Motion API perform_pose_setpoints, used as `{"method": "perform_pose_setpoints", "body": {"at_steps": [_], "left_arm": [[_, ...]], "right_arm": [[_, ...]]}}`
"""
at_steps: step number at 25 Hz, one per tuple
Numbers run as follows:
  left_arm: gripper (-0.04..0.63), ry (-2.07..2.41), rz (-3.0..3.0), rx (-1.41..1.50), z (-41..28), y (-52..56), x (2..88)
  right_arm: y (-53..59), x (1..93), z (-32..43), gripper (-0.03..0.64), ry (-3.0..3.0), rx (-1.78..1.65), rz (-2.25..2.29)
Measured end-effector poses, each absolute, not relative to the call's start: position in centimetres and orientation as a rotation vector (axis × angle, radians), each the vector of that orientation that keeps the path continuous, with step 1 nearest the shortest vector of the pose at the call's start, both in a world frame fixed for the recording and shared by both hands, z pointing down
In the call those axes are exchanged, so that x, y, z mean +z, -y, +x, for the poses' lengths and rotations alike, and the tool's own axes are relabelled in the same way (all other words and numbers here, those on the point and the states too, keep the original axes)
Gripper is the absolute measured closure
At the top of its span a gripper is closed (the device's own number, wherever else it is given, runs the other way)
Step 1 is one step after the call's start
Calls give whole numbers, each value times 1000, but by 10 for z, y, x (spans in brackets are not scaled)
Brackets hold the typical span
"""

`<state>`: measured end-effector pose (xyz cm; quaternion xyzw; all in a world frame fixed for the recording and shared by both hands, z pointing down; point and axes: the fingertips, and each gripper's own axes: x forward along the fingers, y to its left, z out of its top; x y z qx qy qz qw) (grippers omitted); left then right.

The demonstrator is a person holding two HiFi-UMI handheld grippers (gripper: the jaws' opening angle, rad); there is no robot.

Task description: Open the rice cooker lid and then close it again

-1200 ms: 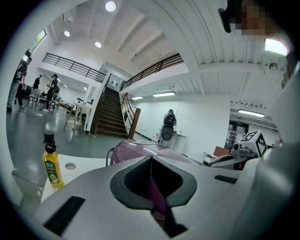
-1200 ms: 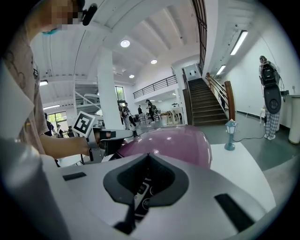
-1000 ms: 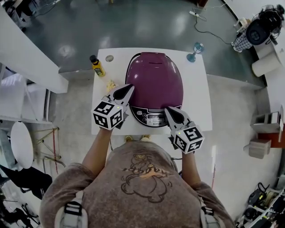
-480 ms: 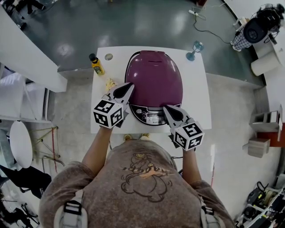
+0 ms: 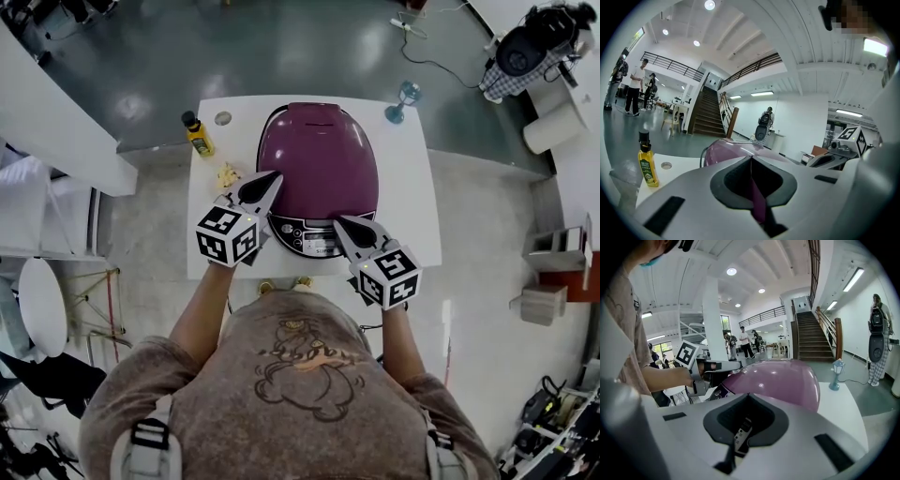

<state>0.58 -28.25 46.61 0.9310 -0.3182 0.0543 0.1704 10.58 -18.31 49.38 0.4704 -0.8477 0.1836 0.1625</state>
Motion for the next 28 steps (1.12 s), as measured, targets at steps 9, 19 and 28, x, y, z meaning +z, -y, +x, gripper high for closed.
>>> {"method": "perform_pose_setpoints", "body": {"at_steps": [9, 19, 28], "left_arm": [[572, 940, 2658, 138, 7, 282, 459], [572, 949, 2733, 70, 10, 287, 421], [572, 954, 2771, 14, 12, 303, 376]], "right_arm": [[181, 496, 104, 620, 2414, 539, 1297], [182, 493, 108, 617, 2421, 480, 1349], [183, 495, 111, 615, 2432, 479, 1352]]}}
